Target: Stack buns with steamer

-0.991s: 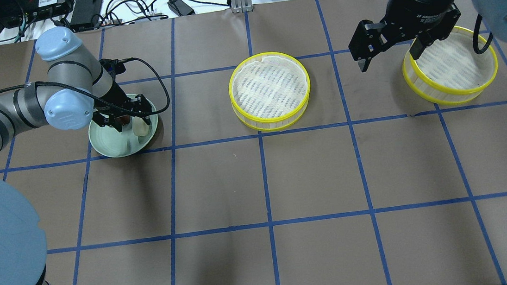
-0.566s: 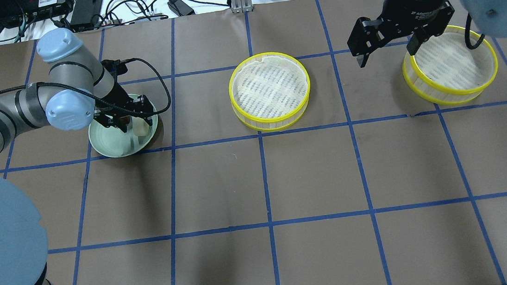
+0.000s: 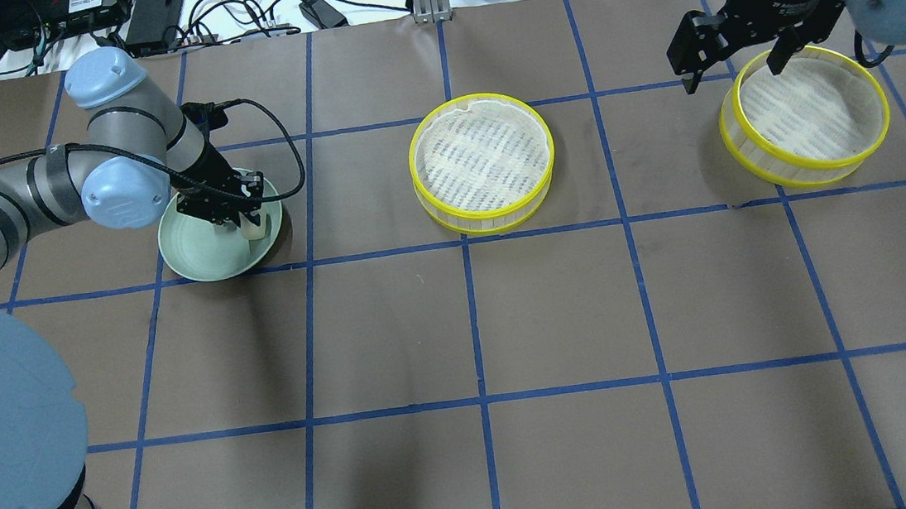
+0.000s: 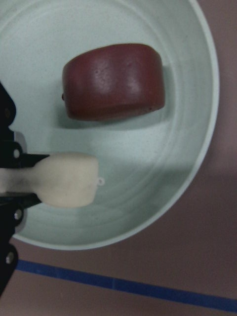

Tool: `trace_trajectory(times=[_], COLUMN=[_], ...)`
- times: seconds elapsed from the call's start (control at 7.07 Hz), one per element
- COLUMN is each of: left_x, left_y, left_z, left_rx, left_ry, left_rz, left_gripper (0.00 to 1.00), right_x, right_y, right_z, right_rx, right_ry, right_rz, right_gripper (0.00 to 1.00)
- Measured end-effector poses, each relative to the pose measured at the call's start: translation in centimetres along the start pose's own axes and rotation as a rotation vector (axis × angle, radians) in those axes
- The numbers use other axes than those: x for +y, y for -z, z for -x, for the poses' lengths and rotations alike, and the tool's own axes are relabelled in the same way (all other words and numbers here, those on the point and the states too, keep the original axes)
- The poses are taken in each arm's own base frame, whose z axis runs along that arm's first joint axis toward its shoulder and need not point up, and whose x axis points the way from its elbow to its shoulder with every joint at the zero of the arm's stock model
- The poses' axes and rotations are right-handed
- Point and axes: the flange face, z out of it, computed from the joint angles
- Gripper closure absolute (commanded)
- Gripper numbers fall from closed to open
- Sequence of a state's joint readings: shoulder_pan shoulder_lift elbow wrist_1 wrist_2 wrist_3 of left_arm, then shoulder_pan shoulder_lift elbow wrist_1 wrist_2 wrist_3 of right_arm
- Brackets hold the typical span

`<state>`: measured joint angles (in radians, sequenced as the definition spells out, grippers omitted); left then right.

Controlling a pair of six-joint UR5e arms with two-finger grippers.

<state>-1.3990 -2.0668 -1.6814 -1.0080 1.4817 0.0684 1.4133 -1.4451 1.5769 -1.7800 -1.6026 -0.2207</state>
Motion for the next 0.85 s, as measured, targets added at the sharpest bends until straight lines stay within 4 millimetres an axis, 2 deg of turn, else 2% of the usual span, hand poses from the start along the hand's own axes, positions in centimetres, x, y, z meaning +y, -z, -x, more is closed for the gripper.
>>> trace_trajectory(times=[0.14,0.28,0.42,0.57,0.71,0.85], left_x=[-0.6,-1.2,-1.3,-1.1,-0.6,0.0], left_y=[2.3,4.8,6.8,7.7,7.7,7.3], left_z=[-0.7,-2.7,-6.0,-9.8,-13.5,-16.8], left_rx=[0.003,0.021,0.063,0.107,0.161,0.228], left_ry=[0.04,0.099,0.153,0.179,0.184,0.186], left_rz=[-0.045,-0.094,-0.131,-0.153,-0.168,-0.174], left_gripper=[1.0,1.0,1.0,1.0,1.0,1.0], right_x=[-1.0,-1.6,-2.2,-2.5,-2.2,-1.9], right_y=[-1.6,-3.1,-5.8,-9.4,-12.3,-14.7], right_z=[-4.9,-9.9,-15.0,-20.1,-24.4,-27.0], right_rx=[0.009,0.021,0.032,0.038,0.04,0.032], right_ry=[0.011,0.026,0.029,0.018,-0.001,-0.021], right_rz=[-0.008,-0.022,-0.026,-0.022,-0.017,-0.012], right_gripper=[0.04,0.04,0.04,0.06,0.1,0.15])
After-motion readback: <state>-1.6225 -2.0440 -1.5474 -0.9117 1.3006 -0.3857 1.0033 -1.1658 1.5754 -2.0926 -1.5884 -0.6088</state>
